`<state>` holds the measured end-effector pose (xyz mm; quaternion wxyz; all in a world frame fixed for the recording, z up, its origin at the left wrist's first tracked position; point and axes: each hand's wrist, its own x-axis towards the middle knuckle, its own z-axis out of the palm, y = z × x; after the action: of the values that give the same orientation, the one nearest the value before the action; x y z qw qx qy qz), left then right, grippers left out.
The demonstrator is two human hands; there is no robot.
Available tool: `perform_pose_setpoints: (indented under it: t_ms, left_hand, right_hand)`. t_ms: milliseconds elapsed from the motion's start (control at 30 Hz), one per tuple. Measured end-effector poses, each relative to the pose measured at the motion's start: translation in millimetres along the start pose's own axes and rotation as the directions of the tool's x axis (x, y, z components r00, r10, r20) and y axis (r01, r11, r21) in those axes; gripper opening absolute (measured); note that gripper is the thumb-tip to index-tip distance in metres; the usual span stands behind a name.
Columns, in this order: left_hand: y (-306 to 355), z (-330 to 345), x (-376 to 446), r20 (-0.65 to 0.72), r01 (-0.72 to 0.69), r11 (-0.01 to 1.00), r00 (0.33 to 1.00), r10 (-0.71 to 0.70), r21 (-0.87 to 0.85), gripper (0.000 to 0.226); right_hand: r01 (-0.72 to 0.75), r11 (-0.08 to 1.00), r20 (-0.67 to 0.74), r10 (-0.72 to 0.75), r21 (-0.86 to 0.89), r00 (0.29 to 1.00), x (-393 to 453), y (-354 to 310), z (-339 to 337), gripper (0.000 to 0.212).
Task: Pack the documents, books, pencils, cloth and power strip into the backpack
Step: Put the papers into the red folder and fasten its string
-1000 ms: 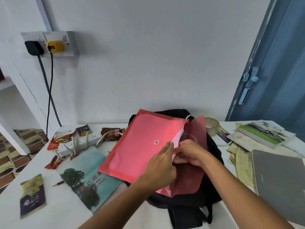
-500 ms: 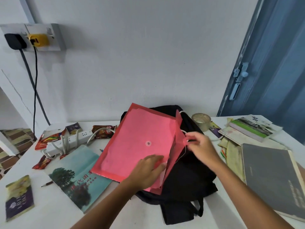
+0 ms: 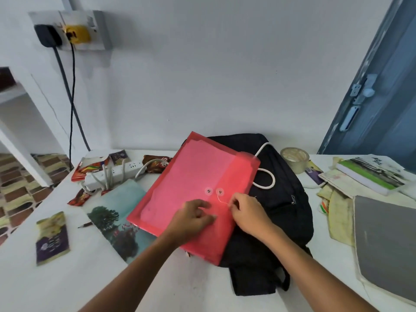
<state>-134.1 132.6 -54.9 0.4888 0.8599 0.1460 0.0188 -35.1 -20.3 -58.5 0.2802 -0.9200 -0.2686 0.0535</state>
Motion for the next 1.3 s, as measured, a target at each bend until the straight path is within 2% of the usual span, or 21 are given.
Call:
perform_pose_setpoints:
  t_ms: [100, 167, 233, 300, 367, 400, 433, 467, 500, 533, 567, 600, 633, 733, 833, 933, 1000, 1067, 1133, 1200, 1300]
  left_hand:
    - [-5, -10, 1, 0.051, -0.030, 0.997, 0.998, 0.026, 0.074, 0.030]
    - [-3, -27, 1, 0.123, -0.039, 0.991, 0.992, 0.023, 0.128, 0.028]
    - [-2, -41, 2, 0.202, -0.063, 0.978, 0.979, 0.023, 0.197, 0.028]
    - [-1, -53, -1, 0.290, -0.095, 0.958, 0.957, 0.013, 0.270, 0.027]
    - [-2, -60, -2, 0.355, -0.102, 0.945, 0.935, -0.016, 0.311, 0.024]
    - [-3, -61, -2, 0.370, -0.094, 0.936, 0.928, -0.042, 0.340, 0.022]
    - [-4, -61, -2, 0.376, -0.087, 0.917, 0.924, -0.071, 0.389, 0.021]
    - [-4, -60, -2, 0.365, -0.079, 0.885, 0.925, -0.107, 0.459, 0.022]
    - [-5, -57, -2, 0.335, -0.070, 0.843, 0.933, -0.134, 0.533, 0.028]
    - [-7, -54, -2, 0.284, -0.057, 0.801, 0.948, -0.143, 0.595, 0.039]
    - [-10, -51, -3, 0.231, -0.047, 0.780, 0.965, -0.126, 0.623, 0.050]
    - [-11, -47, -3, 0.187, -0.050, 0.785, 0.979, -0.084, 0.618, 0.058]
    - [-12, -42, -5, 0.152, -0.071, 0.806, 0.988, -0.024, 0.588, 0.062]
    - [-14, -26, -5, 0.075, -0.134, 0.845, 0.991, 0.111, 0.518, 0.059]
    - [-22, -14, -7, 0.031, -0.130, 0.844, 0.991, 0.134, 0.520, 0.057]
    - [-29, -9, -11, 0.037, -0.137, 0.827, 0.990, 0.139, 0.545, 0.053]
    - [-32, -7, -13, 0.017, -0.141, 0.811, 0.987, 0.160, 0.568, 0.049]
    - [-33, -10, -11, -0.100, -0.082, 0.769, 0.977, 0.187, 0.634, 0.046]
    - [-37, -21, -2, -0.307, 0.079, 0.747, 0.936, 0.173, 0.660, 0.051]
    - [-44, -44, 12, -0.455, 0.220, 0.747, 0.882, 0.122, 0.627, 0.064]
    - [-52, -78, 27, -0.446, 0.244, 0.780, 0.893, 0.051, 0.577, 0.072]
  right_hand:
    - [-0.022, 0.920, -0.039, 0.040, 0.390, 0.998, 0, -15, -18, 0.016]
    - [-0.056, 0.762, -0.009, 0.081, 0.645, 0.997, 4, -23, -42, 0.014]
    - [-0.088, 0.543, 0.024, 0.125, 0.835, 0.992, 9, -25, -69, 0.008]
    - [-0.098, 0.395, 0.037, 0.159, 0.913, 0.987, 15, -24, -93, 0.009]
    - [-0.053, 0.390, -0.021, 0.181, 0.919, 0.983, 22, -22, -111, 0.012]
    - [-0.012, 0.446, -0.074, 0.177, 0.895, 0.981, 26, -21, -116, 0.013]
    - [0.038, 0.557, -0.147, 0.153, 0.829, 0.977, 30, -21, -117, 0.014]
    - [0.089, 0.741, -0.239, 0.098, 0.665, 0.966, 34, -19, -115, 0.014]
    - [0.124, 0.919, -0.311, -0.002, 0.373, 0.951, 39, -16, -111, 0.014]
    - [0.139, 0.990, -0.332, -0.120, 0.034, 0.935, 42, -15, -103, 0.016]
    - [0.159, 0.966, -0.324, -0.220, -0.203, 0.920, 43, -16, -94, 0.020]
    - [0.197, 0.935, -0.289, -0.284, -0.296, 0.914, 43, -18, -84, 0.024]
    - [0.264, 0.924, -0.225, -0.330, -0.277, 0.917, 42, -22, -75, 0.027]
    - [0.422, 0.904, 0.052, -0.420, -0.066, 0.906, 35, -36, -45, 0.034]
    - [0.446, 0.888, 0.201, -0.420, -0.110, 0.885, 33, -34, -8, 0.041]
    - [0.454, 0.853, 0.194, -0.415, -0.256, 0.889, 34, -21, 17, 0.032]
    - [0.437, 0.855, 0.142, -0.414, -0.279, 0.899, 34, -15, 23, 0.025]
    - [0.437, 0.850, 0.094, -0.430, -0.294, 0.898, 34, -10, 25, 0.020]
    - [0.455, 0.823, 0.096, -0.451, -0.338, 0.887, 33, -8, 27, 0.018]
    - [0.469, 0.810, 0.106, -0.463, -0.351, 0.880, 32, -8, 28, 0.018]
    - [0.479, 0.813, 0.128, -0.465, -0.331, 0.876, 30, -9, 25, 0.020]
